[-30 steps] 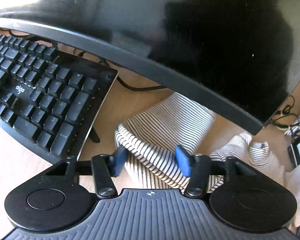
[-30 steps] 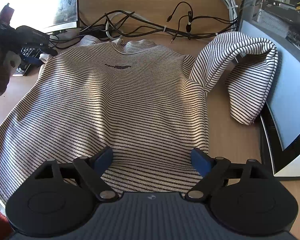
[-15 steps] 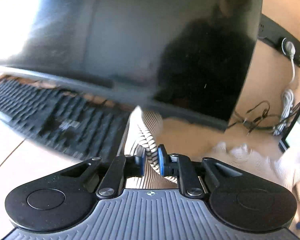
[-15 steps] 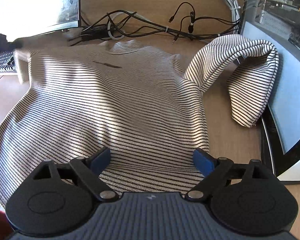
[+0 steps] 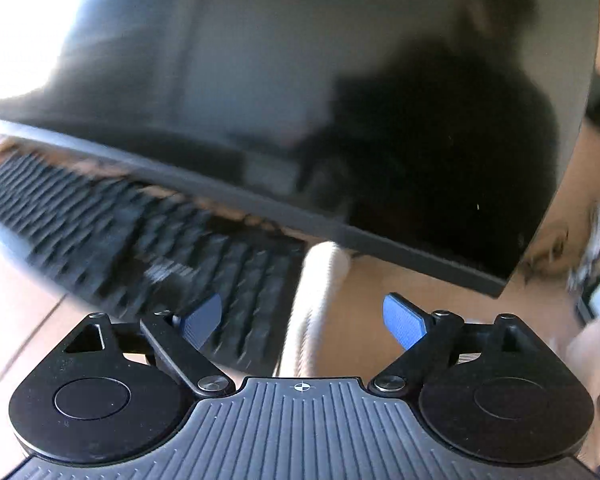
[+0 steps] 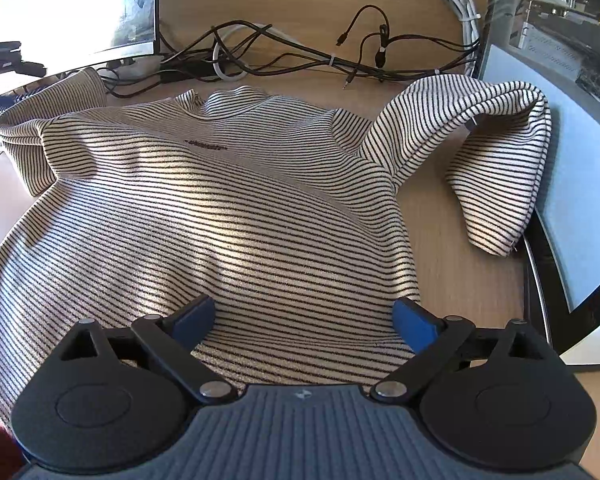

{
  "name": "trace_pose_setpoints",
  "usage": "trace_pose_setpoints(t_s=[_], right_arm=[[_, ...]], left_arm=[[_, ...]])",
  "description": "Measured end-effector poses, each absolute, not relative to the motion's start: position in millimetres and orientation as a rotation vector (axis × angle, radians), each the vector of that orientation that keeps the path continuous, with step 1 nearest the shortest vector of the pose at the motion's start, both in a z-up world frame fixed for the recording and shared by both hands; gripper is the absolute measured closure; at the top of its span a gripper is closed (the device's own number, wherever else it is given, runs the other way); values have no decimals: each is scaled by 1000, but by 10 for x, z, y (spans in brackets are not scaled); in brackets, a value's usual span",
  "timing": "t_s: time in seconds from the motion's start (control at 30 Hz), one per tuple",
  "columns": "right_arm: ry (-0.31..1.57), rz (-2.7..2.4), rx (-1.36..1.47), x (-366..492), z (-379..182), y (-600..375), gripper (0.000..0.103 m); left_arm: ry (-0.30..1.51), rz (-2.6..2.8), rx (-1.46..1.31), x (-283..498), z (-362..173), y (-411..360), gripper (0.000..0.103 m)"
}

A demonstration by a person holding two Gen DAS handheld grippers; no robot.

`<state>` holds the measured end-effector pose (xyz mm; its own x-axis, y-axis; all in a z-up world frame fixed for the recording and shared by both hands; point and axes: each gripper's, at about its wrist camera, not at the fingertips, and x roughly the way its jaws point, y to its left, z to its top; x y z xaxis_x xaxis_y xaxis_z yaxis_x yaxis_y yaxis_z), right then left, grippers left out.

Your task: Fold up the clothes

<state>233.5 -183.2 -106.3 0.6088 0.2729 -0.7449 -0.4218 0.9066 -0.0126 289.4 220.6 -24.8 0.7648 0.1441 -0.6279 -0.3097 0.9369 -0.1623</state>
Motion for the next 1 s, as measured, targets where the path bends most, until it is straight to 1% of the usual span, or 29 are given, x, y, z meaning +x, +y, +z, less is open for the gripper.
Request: trace_pose_setpoints(t_s=[0.03, 0.07, 0.13, 0.17, 0.23, 0.27, 0.37, 0.4, 0.43, 0.6, 0.67, 0.73, 0.77, 0.8, 0.83, 0.87, 1.0], right_arm=[[822, 402, -193, 2330, -1064, -1833, 8], [820, 400, -193, 2325, -1065, -1833, 8], [816, 394, -194, 2314, -1067, -1827, 8], [813, 392, -195, 2309, -1068, -1823, 8], [811, 388, -197, 2303, -1069, -1818, 8], [812, 386, -198, 2303, -1066, -1814, 8], [799, 396, -200, 2287, -1000, -1777, 8], [793, 401, -200, 2280, -973, -1762, 8], [787, 406, -201, 2273, -945, -1747, 8], [737, 490, -121, 2376, -760, -1705, 8], [733, 509, -96, 2474, -740, -1669, 8], [736, 511, -91, 2546, -766, -1631, 8], [736, 514, -92, 2552, -776, -1610, 8], [736, 519, -93, 2553, -786, -1590, 8], [737, 526, -93, 2539, -794, -1573, 8], [738, 532, -95, 2520, -800, -1559, 8], [727, 550, -115, 2401, -788, -1508, 8]], left_arm=[[698, 235, -233, 3027, -282, 2187, 11], [738, 232, -204, 3145, -332, 2170, 14], [794, 229, -164, 3311, -420, 2159, 28], [804, 232, -151, 3346, -444, 2164, 46], [813, 233, -124, 3385, -471, 2173, 69], [802, 223, -117, 3350, -447, 2182, 92], [724, 227, -96, 3081, -291, 2169, 93], [681, 240, -79, 2962, -210, 2146, 96], [638, 253, -62, 2843, -128, 2122, 98], [401, 341, -39, 2428, 420, 2115, 98], [361, 351, -42, 2370, 581, 2135, 98], [390, 308, -96, 2389, 616, 2209, 97], [413, 280, -131, 2407, 618, 2253, 84], [439, 255, -166, 2432, 598, 2286, 61], [477, 240, -184, 2489, 529, 2294, 48], [521, 230, -187, 2570, 433, 2291, 31], [693, 207, -178, 2932, 22, 2263, 30]])
